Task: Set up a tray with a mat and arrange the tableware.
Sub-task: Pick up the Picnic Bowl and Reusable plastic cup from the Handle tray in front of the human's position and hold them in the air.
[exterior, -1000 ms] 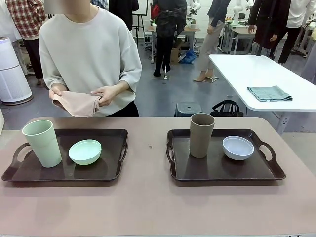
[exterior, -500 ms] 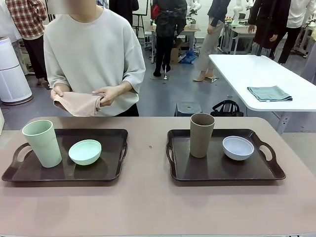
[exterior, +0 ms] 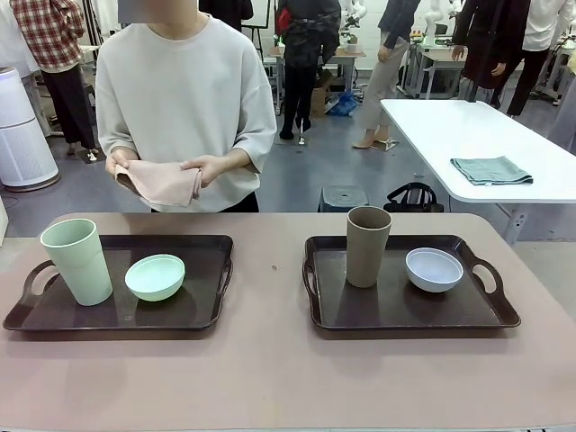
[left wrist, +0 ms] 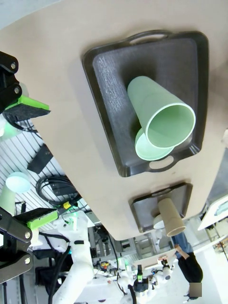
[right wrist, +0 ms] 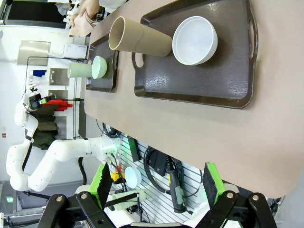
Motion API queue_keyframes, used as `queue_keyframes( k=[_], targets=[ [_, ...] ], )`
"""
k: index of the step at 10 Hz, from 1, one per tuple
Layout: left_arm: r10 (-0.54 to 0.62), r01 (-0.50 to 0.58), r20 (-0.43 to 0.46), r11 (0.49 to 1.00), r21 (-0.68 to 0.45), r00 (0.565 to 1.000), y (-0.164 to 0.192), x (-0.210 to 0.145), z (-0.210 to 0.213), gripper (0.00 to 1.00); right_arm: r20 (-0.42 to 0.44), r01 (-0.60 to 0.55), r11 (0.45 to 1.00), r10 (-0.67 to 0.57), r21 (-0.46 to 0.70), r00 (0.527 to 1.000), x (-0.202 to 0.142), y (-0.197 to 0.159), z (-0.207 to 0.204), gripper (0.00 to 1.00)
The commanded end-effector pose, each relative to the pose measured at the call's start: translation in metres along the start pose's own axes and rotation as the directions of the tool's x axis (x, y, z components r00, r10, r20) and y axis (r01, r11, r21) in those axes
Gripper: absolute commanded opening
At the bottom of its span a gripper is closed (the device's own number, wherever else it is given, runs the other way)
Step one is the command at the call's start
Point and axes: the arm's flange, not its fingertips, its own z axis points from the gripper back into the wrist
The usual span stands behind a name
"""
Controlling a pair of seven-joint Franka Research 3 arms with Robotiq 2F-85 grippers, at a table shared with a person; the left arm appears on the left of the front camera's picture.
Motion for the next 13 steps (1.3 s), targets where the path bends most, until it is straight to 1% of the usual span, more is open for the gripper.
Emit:
queue_keyframes(
  k=[1,3,4,5,6,7,8,9,10,11,12,13],
  targets=[
    [-0.018,0.018,0.01,1.0,-0.018,1.0,0.001,0.001,0.002,1.0,0.001,-0.009,1.0,0.009,0.013,1.0,0.0,-0.001,0.001,1.0],
    [-0.018,0.018,0.01,1.0,-0.018,1.0,0.001,0.001,0.002,1.0,0.0,0.0,1.0,0.0,0.0,1.0,0.0,0.0,0.0,1.0],
    [0.0,0.0,0.0,1.0,0.0,1.0,0.0,0.0,0.0,1.0,0.039,0.049,0.998,-0.048,-0.037,0.998,0.001,0.005,0.008,1.0],
    [-0.137,0.134,0.035,0.988,0.077,0.99,-0.008,0.012,0.005,1.0,0.022,0.035,0.995,-0.033,-0.096,0.999,0.01,0.033,-0.002,1.0],
    [-0.248,0.241,0.032,0.959,0.15,0.968,-0.021,0.023,0.001,1.0,-0.009,0.034,0.986,-0.036,-0.164,0.999,0.026,0.067,-0.022,1.0],
    [-0.323,0.319,-0.006,0.932,0.174,0.946,-0.03,0.032,-0.004,1.0,-0.037,0.042,0.976,-0.051,-0.214,0.998,0.042,0.095,-0.042,1.0],
    [-0.394,0.394,-0.042,0.893,0.217,0.918,-0.041,0.034,-0.009,1.0,-0.068,0.041,0.965,-0.061,-0.26,0.996,0.054,0.121,-0.064,1.0],
    [-0.465,0.47,-0.079,0.851,0.235,0.882,-0.051,0.038,-0.015,1.0,-0.087,0.06,0.951,-0.09,-0.302,0.992,0.067,0.143,-0.089,1.0],
    [-0.579,0.596,-0.143,0.763,0.25,0.802,-0.059,0.044,-0.019,1.0,-0.106,0.079,0.941,-0.12,-0.329,0.987,0.081,0.169,-0.119,1.0],
    [-0.632,0.667,-0.212,0.697,0.264,0.745,-0.065,0.046,-0.02,1.0,-0.112,0.08,0.935,-0.125,-0.346,0.986,0.086,0.195,-0.144,1.0],
    [-0.646,0.701,-0.273,0.674,0.233,0.712,-0.069,0.046,-0.019,1.0,-0.123,0.081,0.924,-0.136,-0.374,0.983,0.088,0.219,-0.165,1.0],
    [-0.649,0.725,-0.34,0.663,0.186,0.68,-0.07,0.049,-0.018,1.0,-0.115,0.089,0.91,-0.148,-0.406,0.982,0.094,0.241,-0.181,1.0]
  ],
)
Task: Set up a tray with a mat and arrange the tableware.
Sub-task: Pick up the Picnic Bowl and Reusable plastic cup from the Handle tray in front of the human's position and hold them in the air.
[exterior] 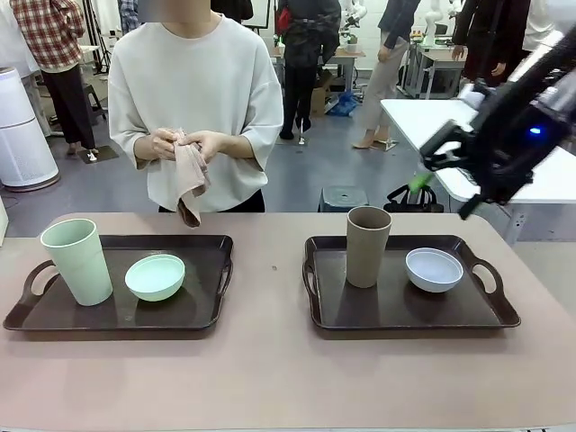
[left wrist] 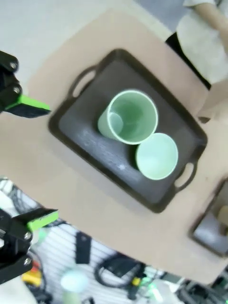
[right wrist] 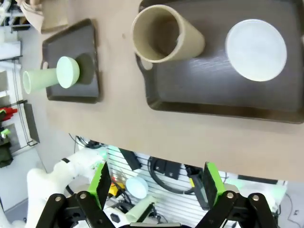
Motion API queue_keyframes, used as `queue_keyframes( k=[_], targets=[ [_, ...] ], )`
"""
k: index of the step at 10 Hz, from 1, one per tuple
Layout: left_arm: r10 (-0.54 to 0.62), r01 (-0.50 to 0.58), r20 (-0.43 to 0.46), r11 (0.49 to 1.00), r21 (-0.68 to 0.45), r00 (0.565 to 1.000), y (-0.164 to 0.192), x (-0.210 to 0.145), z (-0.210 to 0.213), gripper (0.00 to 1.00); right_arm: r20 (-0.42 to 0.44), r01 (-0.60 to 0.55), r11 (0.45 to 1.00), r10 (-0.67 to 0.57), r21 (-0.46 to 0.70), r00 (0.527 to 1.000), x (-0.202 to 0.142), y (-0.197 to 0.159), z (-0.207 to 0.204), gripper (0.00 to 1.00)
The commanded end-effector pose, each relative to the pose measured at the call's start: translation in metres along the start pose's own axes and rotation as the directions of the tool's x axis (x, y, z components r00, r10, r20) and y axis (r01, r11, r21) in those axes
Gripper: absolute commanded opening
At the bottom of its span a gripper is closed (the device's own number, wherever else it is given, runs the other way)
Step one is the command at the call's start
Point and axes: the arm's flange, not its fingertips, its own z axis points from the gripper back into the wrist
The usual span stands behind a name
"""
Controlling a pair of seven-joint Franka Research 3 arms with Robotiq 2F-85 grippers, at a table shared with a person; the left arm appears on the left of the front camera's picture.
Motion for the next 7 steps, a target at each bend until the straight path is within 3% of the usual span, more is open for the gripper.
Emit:
queue_keyframes(
  k=[1,3,4,7],
  targets=[
    [-0.074,0.071,-0.097,0.997,-0.037,0.993,0.004,-0.005,0.007,1.0,0.001,0.064,0.997,-0.064,-0.05,0.998,0.019,0.037,-0.001,1.0],
    [-0.112,0.107,-0.155,0.993,-0.041,0.982,0.004,0.001,0.01,1.0,0.046,0.078,0.994,-0.074,-0.071,0.996,0.031,0.075,-0.01,1.0],
    [-0.085,0.076,-0.111,0.994,-0.082,0.99,0.003,0.001,0.015,1.0,0.024,0.046,0.998,-0.045,-0.046,0.999,0.027,0.076,-0.01,1.0],
    [-0.07,0.067,-0.127,0.997,-0.032,0.989,-0.001,-0.002,0.002,1.0,0.028,0.051,0.998,-0.05,-0.044,0.998,0.019,0.067,-0.008,1.0]
  ],
)
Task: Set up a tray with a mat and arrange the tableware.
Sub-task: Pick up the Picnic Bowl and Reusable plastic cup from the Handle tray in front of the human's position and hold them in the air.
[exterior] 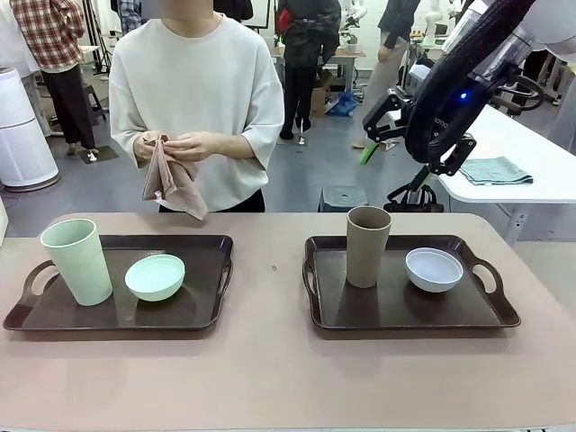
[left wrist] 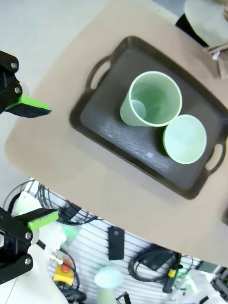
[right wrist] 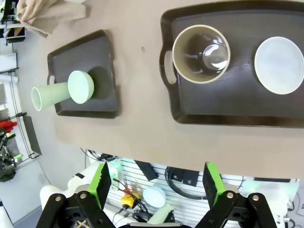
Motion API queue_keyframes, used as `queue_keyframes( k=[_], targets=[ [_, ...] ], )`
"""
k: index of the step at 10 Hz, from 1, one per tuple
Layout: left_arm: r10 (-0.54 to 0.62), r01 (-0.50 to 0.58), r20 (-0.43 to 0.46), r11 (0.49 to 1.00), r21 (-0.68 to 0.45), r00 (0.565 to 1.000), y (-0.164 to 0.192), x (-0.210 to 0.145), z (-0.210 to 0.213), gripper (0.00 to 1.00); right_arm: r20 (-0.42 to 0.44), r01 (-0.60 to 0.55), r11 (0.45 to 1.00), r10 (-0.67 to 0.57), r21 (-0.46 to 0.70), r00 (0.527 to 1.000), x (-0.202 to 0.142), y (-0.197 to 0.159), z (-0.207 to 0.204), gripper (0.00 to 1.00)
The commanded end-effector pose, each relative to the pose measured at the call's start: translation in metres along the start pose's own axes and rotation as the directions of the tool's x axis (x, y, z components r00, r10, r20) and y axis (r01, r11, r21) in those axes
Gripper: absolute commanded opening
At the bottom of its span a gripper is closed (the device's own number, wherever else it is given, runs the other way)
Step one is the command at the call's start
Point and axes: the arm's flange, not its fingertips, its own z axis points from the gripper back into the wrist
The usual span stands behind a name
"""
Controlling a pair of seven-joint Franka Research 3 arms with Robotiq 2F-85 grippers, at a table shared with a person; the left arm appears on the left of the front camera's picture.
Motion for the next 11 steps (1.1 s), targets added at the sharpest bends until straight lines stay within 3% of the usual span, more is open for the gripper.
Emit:
queue_keyframes(
  k=[1,3,4,5,7,9,11],
  targets=[
    [0.003,-0.003,0.002,1.0,0.015,1.0,0.001,0.0,-0.004,1.0,0.002,-0.003,1.0,0.003,-0.013,1.0,-0.006,-0.006,-0.001,1.0],
    [0.0,0.0,0.0,1.0,0.0,1.0,0.0,0.0,0.0,1.0,0.001,0.004,1.0,-0.004,0.001,1.0,0.0,-0.002,0.001,1.0],
    [-0.044,0.045,0.045,0.999,-0.021,0.998,0.024,0.015,-0.012,1.0,-0.026,-0.026,0.999,0.025,-0.045,0.999,0.004,0.014,-0.019,1.0],
    [-0.174,0.175,0.048,0.984,-0.02,0.984,0.043,0.023,-0.018,1.0,-0.056,-0.07,0.993,0.065,-0.092,0.996,0.008,0.037,-0.04,1.0],
    [-0.403,0.405,0.133,0.914,0.009,0.906,0.065,0.026,-0.021,1.0,-0.151,-0.194,0.971,0.173,-0.138,0.973,0.016,0.083,-0.08,1.0],
    [-0.445,0.454,0.212,0.891,0.007,0.87,0.077,0.024,-0.03,1.0,-0.191,-0.251,0.952,0.217,-0.173,0.957,0.021,0.116,-0.116,1.0],
    [-0.474,0.508,0.254,0.857,-0.085,0.843,0.103,0.03,-0.045,1.0,-0.216,-0.26,0.944,0.216,-0.204,0.952,0.034,0.137,-0.15,1.0]
  ],
)
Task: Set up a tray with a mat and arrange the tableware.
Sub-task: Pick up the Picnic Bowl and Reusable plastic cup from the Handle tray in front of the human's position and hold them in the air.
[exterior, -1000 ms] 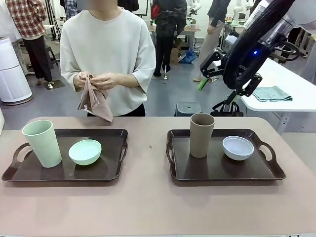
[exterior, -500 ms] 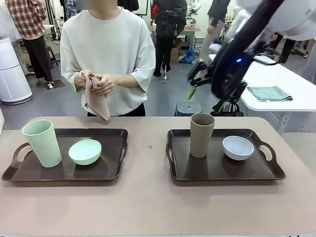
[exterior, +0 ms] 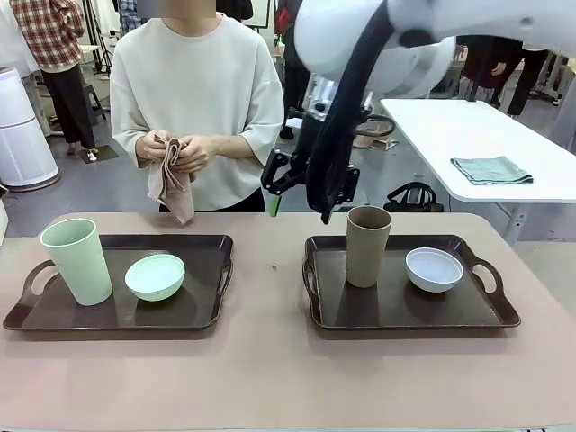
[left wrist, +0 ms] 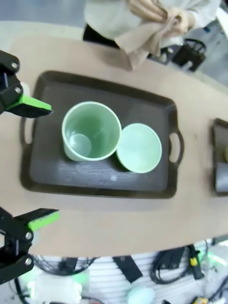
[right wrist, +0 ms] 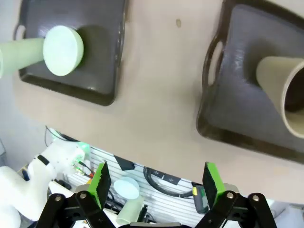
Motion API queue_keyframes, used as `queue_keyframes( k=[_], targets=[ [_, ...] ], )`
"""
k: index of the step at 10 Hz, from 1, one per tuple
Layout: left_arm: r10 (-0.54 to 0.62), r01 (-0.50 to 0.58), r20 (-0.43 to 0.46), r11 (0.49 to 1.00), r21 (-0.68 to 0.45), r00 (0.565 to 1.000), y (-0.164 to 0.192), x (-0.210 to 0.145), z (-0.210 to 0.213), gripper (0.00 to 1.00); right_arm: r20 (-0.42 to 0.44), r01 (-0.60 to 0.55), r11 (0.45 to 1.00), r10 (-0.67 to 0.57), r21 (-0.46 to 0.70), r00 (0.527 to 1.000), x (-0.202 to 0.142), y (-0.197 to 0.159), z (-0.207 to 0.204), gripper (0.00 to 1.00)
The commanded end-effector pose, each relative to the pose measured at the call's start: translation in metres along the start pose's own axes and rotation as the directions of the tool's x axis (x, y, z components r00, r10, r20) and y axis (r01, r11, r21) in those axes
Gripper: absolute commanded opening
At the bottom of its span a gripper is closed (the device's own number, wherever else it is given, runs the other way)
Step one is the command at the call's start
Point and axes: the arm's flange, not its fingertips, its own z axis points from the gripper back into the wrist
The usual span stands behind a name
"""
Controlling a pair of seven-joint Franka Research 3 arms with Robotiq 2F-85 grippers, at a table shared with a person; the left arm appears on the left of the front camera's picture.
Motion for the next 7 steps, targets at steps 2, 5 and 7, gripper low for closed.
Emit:
queue_keyframes(
  k=[2,5,7],
  targets=[
    [-0.079,0.088,0.067,0.987,-0.132,0.995,0.045,-0.013,-0.008,1.0,-0.03,0.006,1.0,-0.007,-0.025,1.0,0.044,0.026,-0.021,1.0],
    [-0.077,0.082,0.049,0.988,-0.129,0.996,0.044,0.008,-0.017,1.0,-0.064,-0.023,0.999,0.024,0.025,0.998,0.047,0.032,-0.027,1.0],
    [-0.07,0.078,0.07,0.989,-0.122,0.995,0.045,-0.006,-0.023,1.0,-0.053,-0.026,1.0,0.026,0.001,0.998,0.045,0.03,-0.038,1.0]
  ],
)
